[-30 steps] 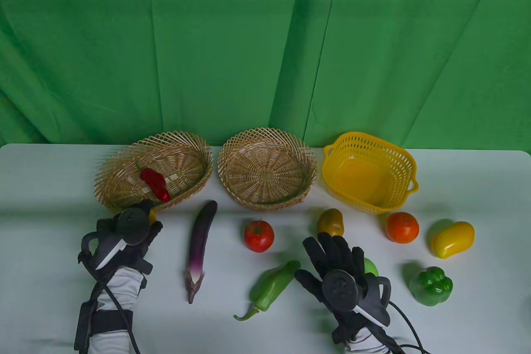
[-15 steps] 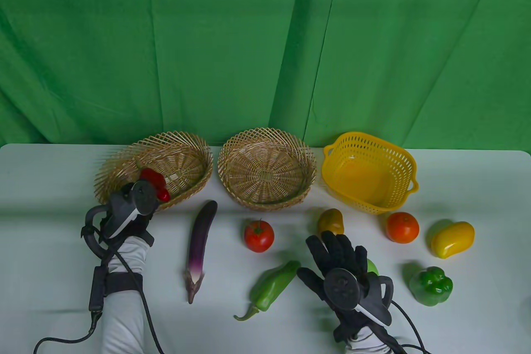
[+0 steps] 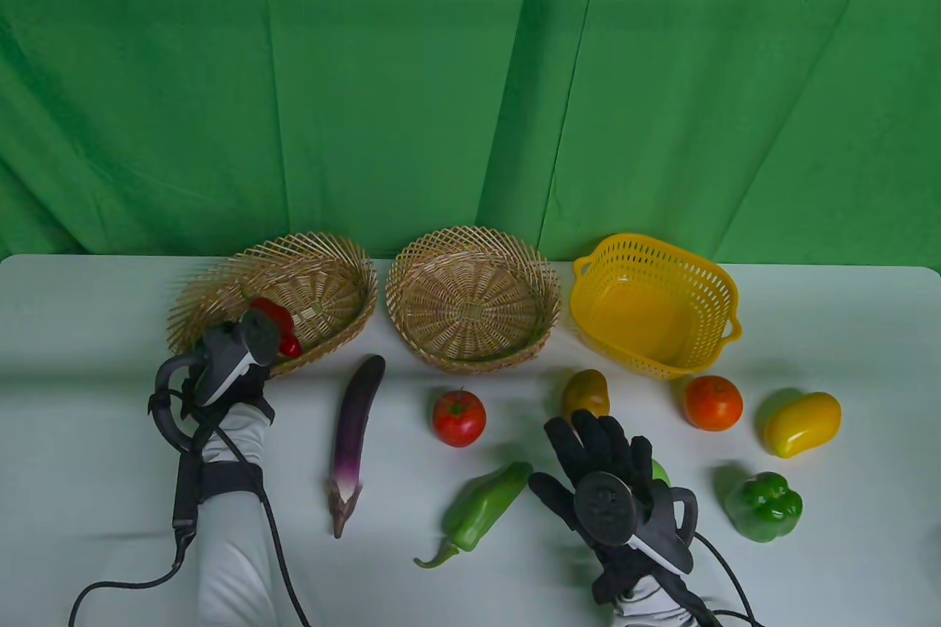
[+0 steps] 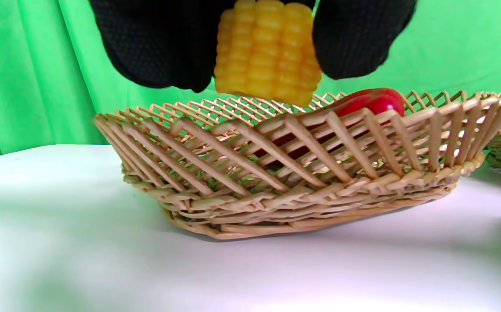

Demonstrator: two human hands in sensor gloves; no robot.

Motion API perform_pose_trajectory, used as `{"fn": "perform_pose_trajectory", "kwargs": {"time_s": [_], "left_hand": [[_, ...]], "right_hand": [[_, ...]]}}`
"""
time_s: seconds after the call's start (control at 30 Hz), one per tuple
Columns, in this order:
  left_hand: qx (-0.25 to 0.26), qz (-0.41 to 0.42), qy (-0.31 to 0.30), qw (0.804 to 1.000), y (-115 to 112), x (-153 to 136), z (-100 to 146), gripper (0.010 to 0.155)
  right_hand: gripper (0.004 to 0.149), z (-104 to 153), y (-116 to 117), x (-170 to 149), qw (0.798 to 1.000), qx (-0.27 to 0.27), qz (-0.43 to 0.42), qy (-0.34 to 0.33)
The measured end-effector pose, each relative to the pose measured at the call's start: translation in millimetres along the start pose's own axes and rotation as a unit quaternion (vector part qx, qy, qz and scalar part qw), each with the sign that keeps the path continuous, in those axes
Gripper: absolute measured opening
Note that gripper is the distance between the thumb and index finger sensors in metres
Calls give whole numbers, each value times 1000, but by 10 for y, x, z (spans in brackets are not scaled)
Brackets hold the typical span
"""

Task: Place 10 objects into 3 containers, with green background

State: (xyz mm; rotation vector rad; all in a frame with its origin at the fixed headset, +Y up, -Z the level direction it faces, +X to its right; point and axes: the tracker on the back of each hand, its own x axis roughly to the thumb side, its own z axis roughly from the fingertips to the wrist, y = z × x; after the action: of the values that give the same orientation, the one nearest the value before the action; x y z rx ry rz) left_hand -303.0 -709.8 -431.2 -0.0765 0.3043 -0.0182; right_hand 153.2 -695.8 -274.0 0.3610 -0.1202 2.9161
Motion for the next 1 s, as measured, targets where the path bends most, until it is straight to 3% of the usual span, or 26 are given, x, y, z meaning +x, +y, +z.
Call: {"fn": "perform_pose_trajectory", "kwargs": {"time_s": [0.27, 0.57, 1.0], "left_hand": [[22, 6, -13, 1000, 119, -2, 84, 68], [50, 47, -63, 996, 241, 16, 363, 65], [53, 77, -136, 986, 83, 170, 866, 65]], "right_hand": [[75, -4, -4, -11, 1000, -1, -4, 1], [75, 0, 1, 0, 1000, -4, -10, -6], [75, 14, 5, 18, 1000, -4, -20, -13]]}}
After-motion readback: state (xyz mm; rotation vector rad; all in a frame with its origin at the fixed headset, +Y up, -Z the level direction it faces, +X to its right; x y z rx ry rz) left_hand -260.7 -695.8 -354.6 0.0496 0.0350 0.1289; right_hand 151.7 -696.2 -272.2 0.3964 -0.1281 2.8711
